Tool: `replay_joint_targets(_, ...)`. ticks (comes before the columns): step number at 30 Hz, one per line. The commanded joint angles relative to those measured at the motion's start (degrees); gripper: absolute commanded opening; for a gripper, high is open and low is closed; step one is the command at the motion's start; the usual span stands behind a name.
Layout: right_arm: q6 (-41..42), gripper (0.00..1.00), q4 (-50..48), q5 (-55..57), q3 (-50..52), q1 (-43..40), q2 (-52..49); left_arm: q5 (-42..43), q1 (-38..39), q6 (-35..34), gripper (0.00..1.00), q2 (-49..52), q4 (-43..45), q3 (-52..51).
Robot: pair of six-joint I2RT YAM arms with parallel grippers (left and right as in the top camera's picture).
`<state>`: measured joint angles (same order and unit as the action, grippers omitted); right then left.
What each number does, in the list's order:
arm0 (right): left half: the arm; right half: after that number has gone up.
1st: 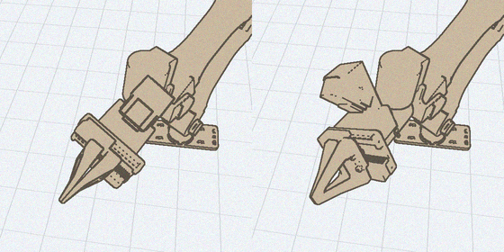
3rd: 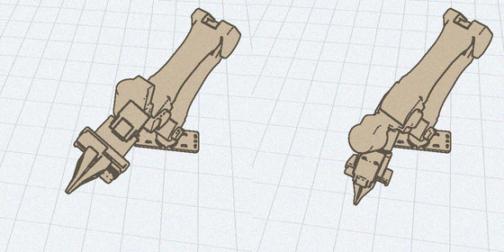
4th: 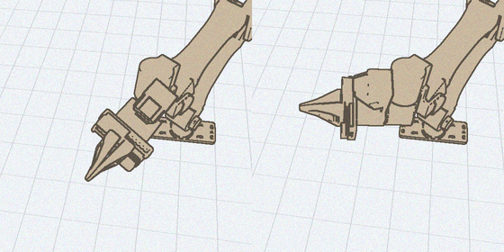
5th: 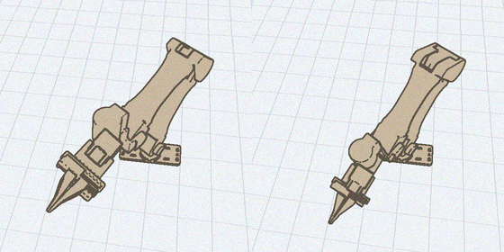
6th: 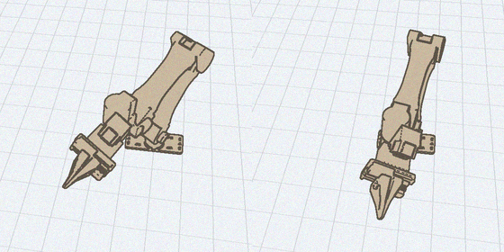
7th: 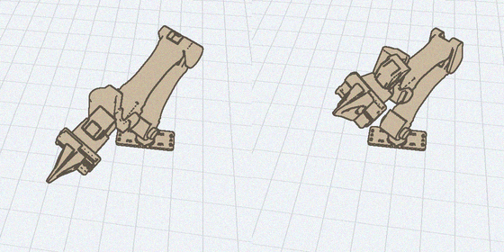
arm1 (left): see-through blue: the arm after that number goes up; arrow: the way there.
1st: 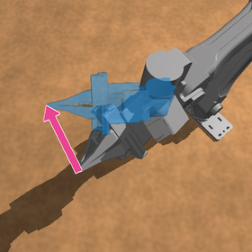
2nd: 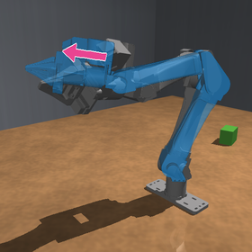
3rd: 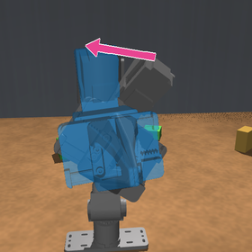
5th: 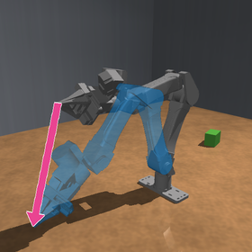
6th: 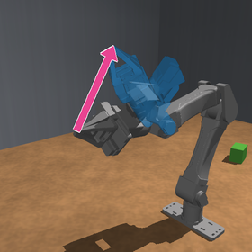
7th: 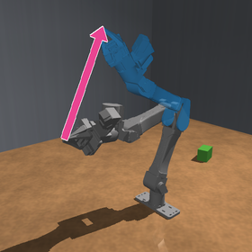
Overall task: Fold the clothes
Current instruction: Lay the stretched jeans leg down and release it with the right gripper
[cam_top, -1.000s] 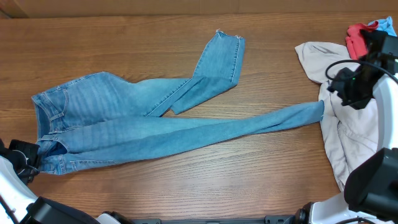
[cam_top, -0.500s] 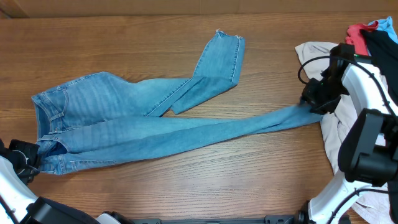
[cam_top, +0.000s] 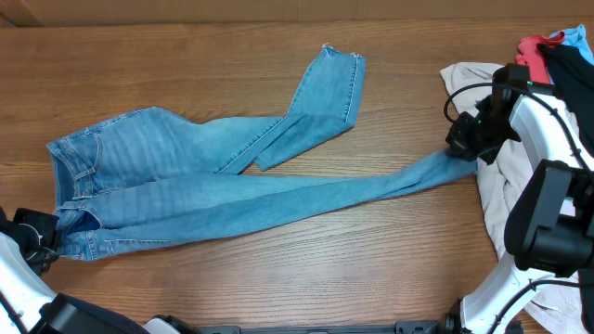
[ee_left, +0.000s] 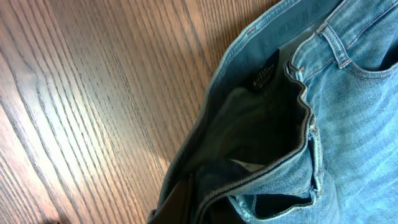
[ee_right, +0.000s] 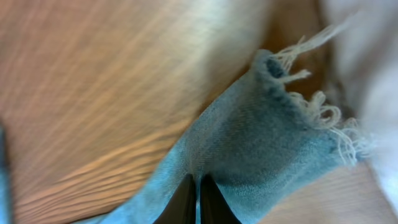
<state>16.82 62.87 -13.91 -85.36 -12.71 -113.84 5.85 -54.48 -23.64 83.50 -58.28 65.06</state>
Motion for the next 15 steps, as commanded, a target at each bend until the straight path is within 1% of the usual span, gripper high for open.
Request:
replay_joint_targets(1, -4.04, 0.04, -1.73, -8.28, -4.61, 0.00, 6.95, 0.20, -0.13, -0.59, 0.09, -0.35, 0.35, 0.72)
replay_joint_targets(3, -4.00, 0.04, -2.14, -7.82, -6.25, -0.26, 10.14, 0.17, -0.13, -0.57, 0.09, -0.35, 0.33, 0.72)
replay_joint_targets(5, -2.75, 0.04, -1.22, -5.09, -6.58, -1.03, 12.90, 0.17, -0.13, -0.57, 0.09, -0.35, 0.28, 0.72)
replay_joint_targets(8, 1.05, 0.04, 4.76, 5.77, -6.58, -2.60, 14.86, 0.17, -0.13, -0.59, 0.09, -0.35, 0.35, 0.72)
replay_joint_targets(10, 1.77, 0.05, 9.86, 13.27, -5.77, -3.28, 14.60, 0.20, -0.13, -0.59, 0.09, -0.35, 0.44, 0.72)
replay_joint_targets(11, 2.71, 0.08, 11.65, 16.59, -4.42, -3.56, 14.60, 0.20, -0.13, -0.59, 0.09, -0.35, 0.44, 0.72)
replay_joint_targets(14, 3.15, 0.33, 13.81, 19.96, 0.98, -3.98, 14.60, 0.20, -0.13, -0.59, 0.09, -0.35, 0.44, 0.72)
replay_joint_targets(15, 3.19, 0.36, 13.64, 20.09, 2.80, -4.09, 14.60, 0.20, -0.13, -0.59, 0.09, -0.35, 0.42, 0.72)
